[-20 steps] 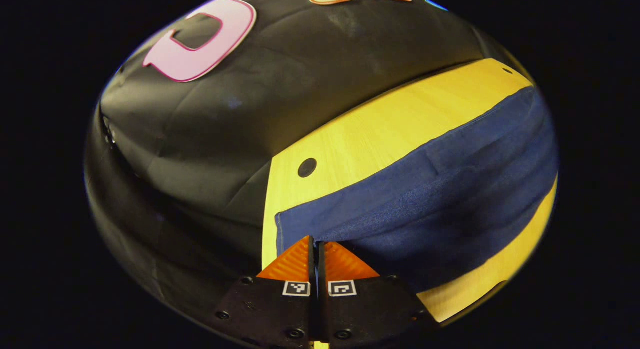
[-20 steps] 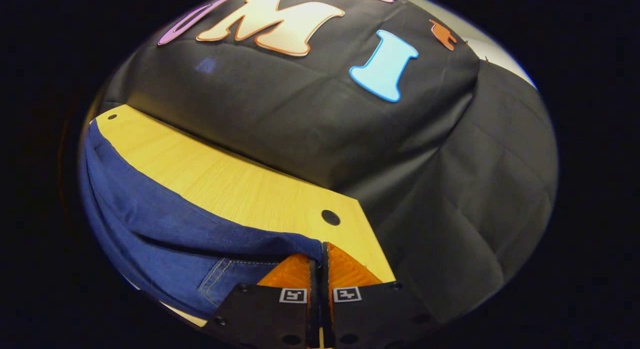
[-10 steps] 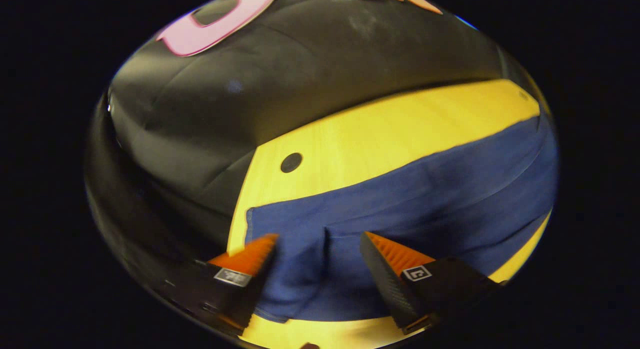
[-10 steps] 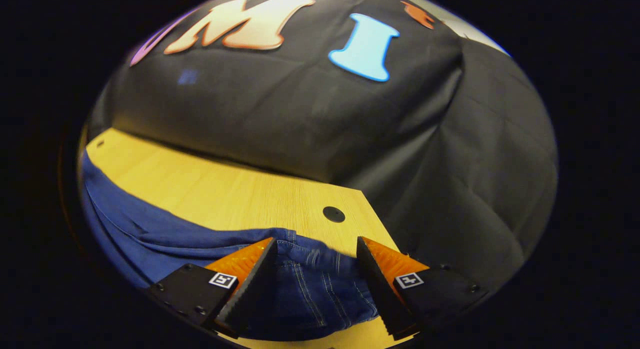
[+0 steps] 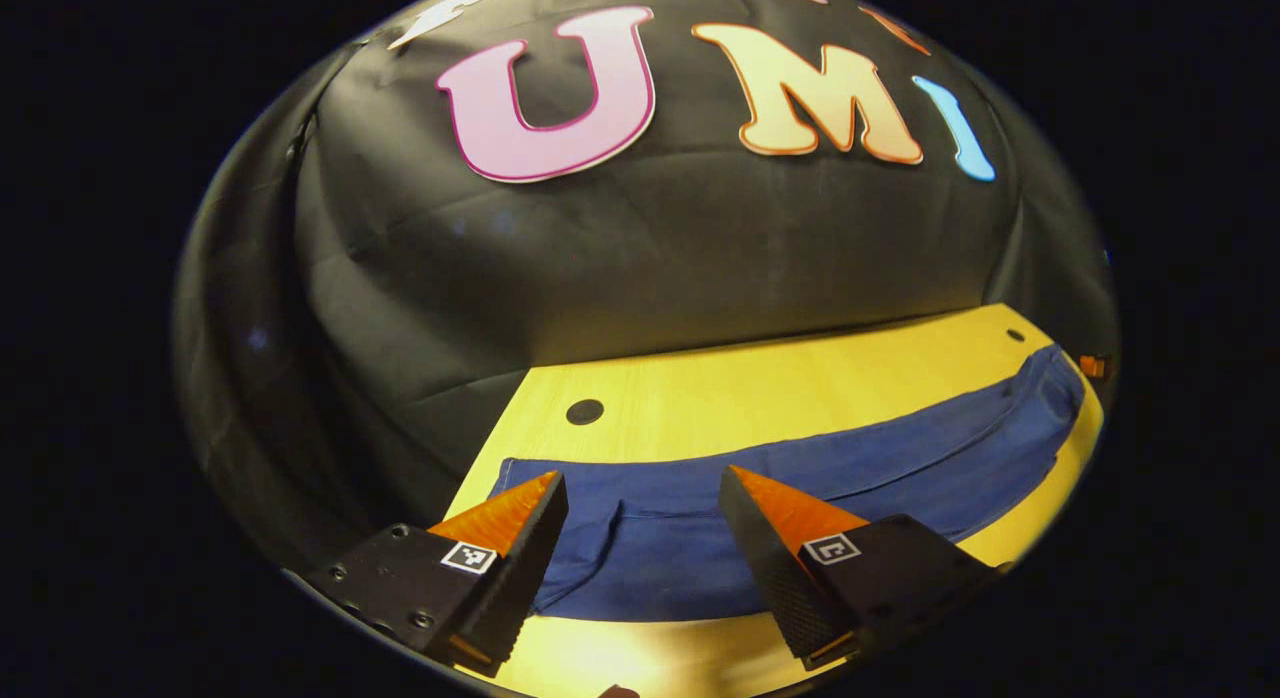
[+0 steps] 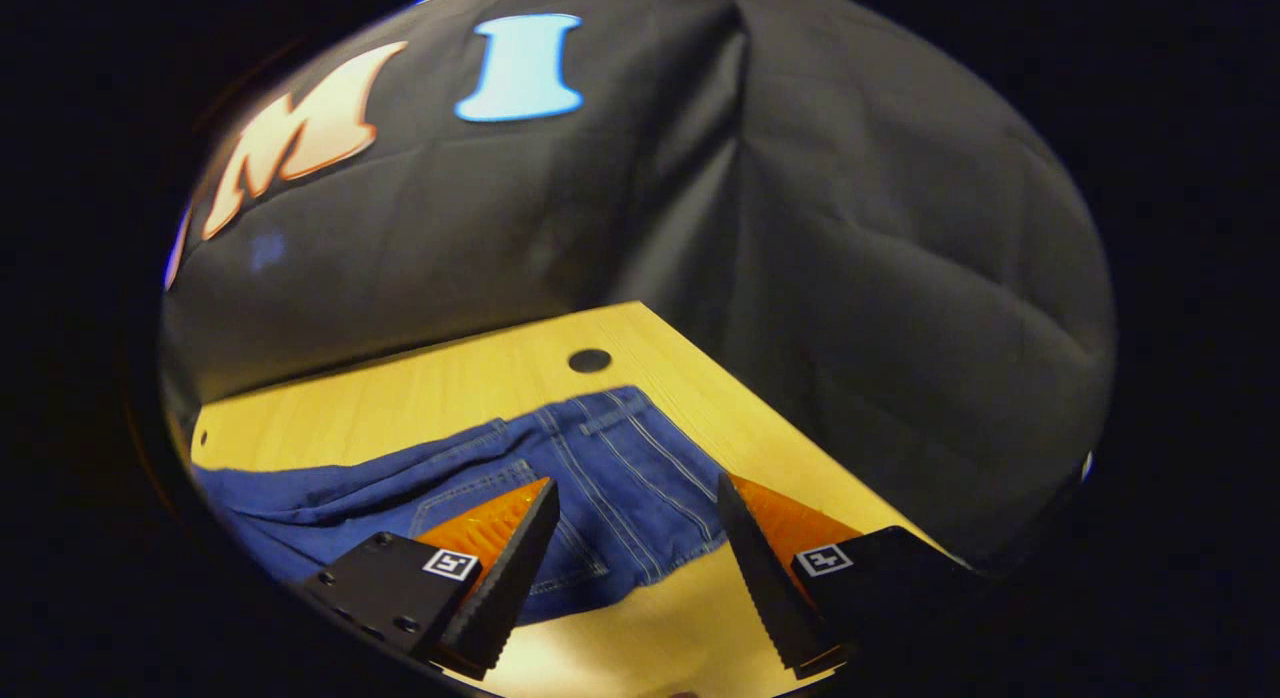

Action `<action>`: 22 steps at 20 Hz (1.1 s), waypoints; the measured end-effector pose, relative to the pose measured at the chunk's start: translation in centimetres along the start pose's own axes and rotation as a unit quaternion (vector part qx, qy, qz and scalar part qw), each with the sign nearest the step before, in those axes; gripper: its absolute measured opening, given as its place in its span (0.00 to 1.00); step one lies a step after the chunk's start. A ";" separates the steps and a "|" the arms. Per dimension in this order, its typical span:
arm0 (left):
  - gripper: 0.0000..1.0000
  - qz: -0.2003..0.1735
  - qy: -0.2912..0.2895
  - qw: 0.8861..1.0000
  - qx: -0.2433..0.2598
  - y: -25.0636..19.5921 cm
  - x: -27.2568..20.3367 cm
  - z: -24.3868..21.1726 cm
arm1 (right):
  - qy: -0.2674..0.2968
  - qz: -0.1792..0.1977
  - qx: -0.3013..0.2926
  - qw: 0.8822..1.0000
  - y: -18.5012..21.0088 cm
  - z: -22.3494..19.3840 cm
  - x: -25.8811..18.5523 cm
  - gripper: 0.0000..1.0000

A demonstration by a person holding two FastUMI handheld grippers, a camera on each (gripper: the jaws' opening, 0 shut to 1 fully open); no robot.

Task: Grasp the waist and the cuffs of the jeans and fold them to make the two legs overlap; first hold the waist and fold one-third of the jeans toward the cuffs, then hold the cuffs and fold the remaining one-third in the same direction to finish folding.

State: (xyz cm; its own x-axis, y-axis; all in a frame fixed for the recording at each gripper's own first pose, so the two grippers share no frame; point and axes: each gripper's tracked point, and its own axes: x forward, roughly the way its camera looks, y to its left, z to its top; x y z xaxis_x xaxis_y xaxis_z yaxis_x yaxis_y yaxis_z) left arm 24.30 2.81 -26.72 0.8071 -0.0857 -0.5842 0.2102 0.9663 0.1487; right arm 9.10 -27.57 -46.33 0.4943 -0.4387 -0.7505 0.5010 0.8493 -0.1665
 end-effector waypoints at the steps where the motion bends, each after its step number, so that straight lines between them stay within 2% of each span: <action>1: 0.95 -0.003 -0.002 1.000 -0.006 0.0 -0.2 0.3 | 0.011 -0.008 0.021 1.000 -0.8 -0.5 0.2 0.99; 6: 0.95 -0.005 -0.001 1.000 -0.007 -0.1 -0.7 0.6 | 0.063 -0.031 0.084 0.994 -2.7 -3.3 2.9 0.96; 9: 0.95 -0.002 0.009 1.000 -0.002 -0.2 -0.2 0.2 | 0.088 -0.019 0.121 0.989 -3.3 -3.3 3.3 0.95; 10: 0.95 0.000 0.012 1.000 -0.001 -0.1 -0.2 0.2 | 0.100 -0.006 0.138 0.985 -3.6 -3.1 3.1 0.98; 11: 0.95 0.000 0.016 1.000 0.002 -0.3 -0.1 0.2 | 0.102 0.010 0.159 0.982 -3.6 -2.6 2.8 0.88; 15: 0.95 -0.002 0.024 0.999 0.029 -0.7 -0.1 0.4 | 0.097 0.040 0.175 0.979 -3.2 -2.7 4.3 0.27; 17: 0.95 -0.005 0.019 0.999 0.033 -1.3 -0.3 0.6 | 0.086 0.042 0.155 0.983 -3.9 -2.6 4.3 0.13; 18: 0.95 -0.010 0.018 0.999 0.033 -1.4 -0.4 0.7 | 0.077 0.027 0.150 0.985 -4.6 -2.0 4.2 0.15; 19: 0.95 -0.017 0.021 0.999 0.033 -1.7 -0.3 0.7 | 0.071 0.015 0.146 0.987 -5.5 -1.5 4.5 0.10; 20: 0.95 -0.021 0.021 0.999 0.034 -1.9 -0.2 0.6 | 0.065 0.001 0.150 0.987 -6.5 -1.2 5.2 0.10; 22: 0.95 -0.031 0.018 0.999 0.028 -2.2 0.0 0.7 | 0.060 -0.001 0.147 0.987 -7.0 -0.4 5.9 0.07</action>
State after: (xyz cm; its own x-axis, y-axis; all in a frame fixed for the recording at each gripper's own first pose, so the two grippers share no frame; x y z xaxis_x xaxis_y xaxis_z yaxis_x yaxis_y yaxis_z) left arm 24.24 0.47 -26.50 0.7712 -0.1348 -0.6221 0.2899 0.9444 0.1548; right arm 8.17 -35.95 -49.85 0.4144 -0.3877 -0.8234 0.6956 0.7184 0.0118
